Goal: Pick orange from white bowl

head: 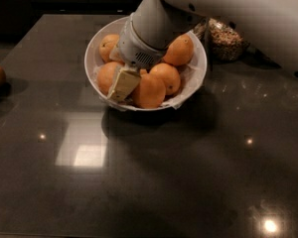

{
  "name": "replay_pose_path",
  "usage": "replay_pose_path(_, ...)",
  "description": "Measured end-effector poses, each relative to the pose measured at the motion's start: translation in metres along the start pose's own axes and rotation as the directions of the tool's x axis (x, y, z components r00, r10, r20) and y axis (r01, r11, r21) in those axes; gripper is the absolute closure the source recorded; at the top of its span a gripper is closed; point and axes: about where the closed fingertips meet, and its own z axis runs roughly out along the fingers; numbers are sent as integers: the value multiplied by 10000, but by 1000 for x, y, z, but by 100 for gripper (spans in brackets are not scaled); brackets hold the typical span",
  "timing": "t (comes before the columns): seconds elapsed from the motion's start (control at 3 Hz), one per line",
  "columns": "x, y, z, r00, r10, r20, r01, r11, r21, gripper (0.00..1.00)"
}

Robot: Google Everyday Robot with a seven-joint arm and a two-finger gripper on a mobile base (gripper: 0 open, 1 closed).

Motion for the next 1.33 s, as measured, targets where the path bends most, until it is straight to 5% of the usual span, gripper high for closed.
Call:
replay_pose_path(0.67,1,-4,13,10000,-32,40,33,9995,-306,34)
replay_pose_path(1.33,0,-4,12,10000,-33,40,34,9995,-306,76)
